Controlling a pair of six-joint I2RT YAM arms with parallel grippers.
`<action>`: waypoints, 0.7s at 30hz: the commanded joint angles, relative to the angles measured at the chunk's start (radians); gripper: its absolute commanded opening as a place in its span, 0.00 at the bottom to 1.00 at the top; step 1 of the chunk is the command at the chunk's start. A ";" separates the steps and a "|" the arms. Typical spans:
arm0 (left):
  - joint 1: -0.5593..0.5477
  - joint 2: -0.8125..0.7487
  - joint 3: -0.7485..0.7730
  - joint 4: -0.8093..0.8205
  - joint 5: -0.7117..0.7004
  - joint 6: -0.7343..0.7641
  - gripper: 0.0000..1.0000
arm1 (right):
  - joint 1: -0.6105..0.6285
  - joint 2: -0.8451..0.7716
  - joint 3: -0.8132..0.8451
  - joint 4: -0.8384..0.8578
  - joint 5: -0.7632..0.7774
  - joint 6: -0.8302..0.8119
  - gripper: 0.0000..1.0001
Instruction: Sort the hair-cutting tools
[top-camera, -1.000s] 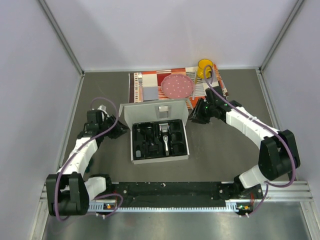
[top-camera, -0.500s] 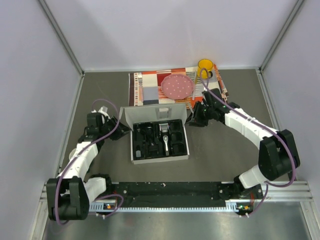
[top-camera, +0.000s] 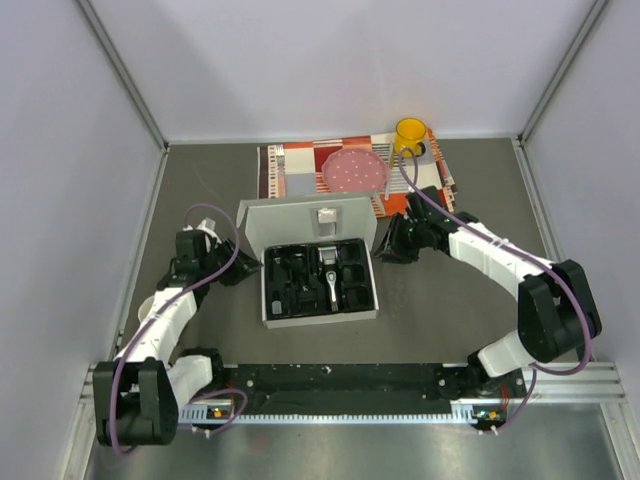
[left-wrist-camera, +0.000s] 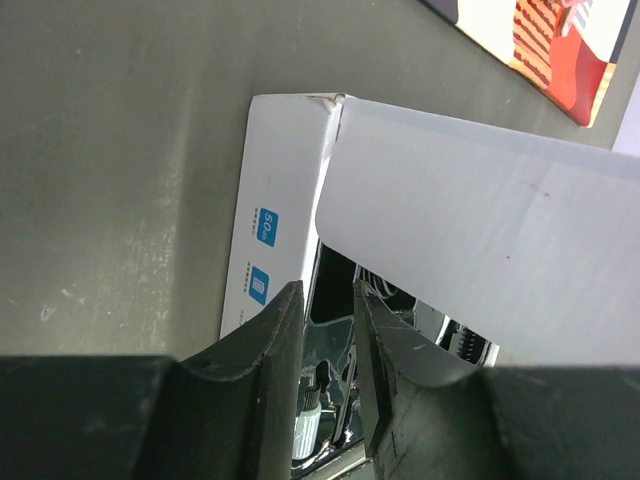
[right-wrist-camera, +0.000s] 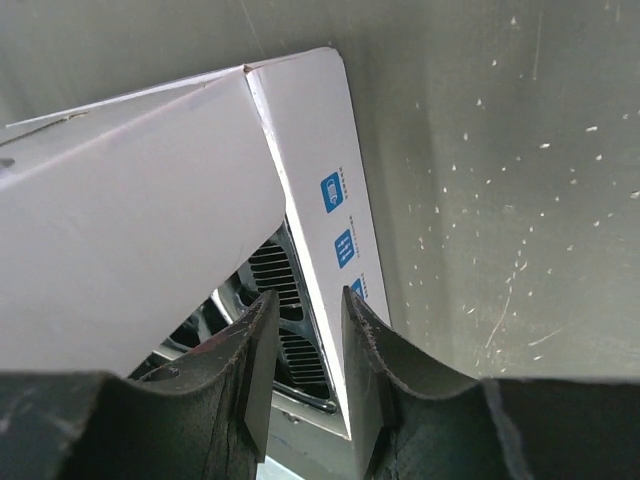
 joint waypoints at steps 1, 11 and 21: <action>-0.003 -0.032 0.017 -0.027 -0.054 0.001 0.31 | 0.011 -0.052 0.011 0.017 0.059 0.011 0.32; -0.001 -0.026 0.125 -0.288 -0.388 -0.005 0.31 | -0.045 -0.107 0.040 -0.013 0.251 0.122 0.33; -0.003 0.039 0.190 -0.044 -0.079 -0.032 0.36 | -0.030 -0.006 0.236 -0.006 0.095 0.041 0.33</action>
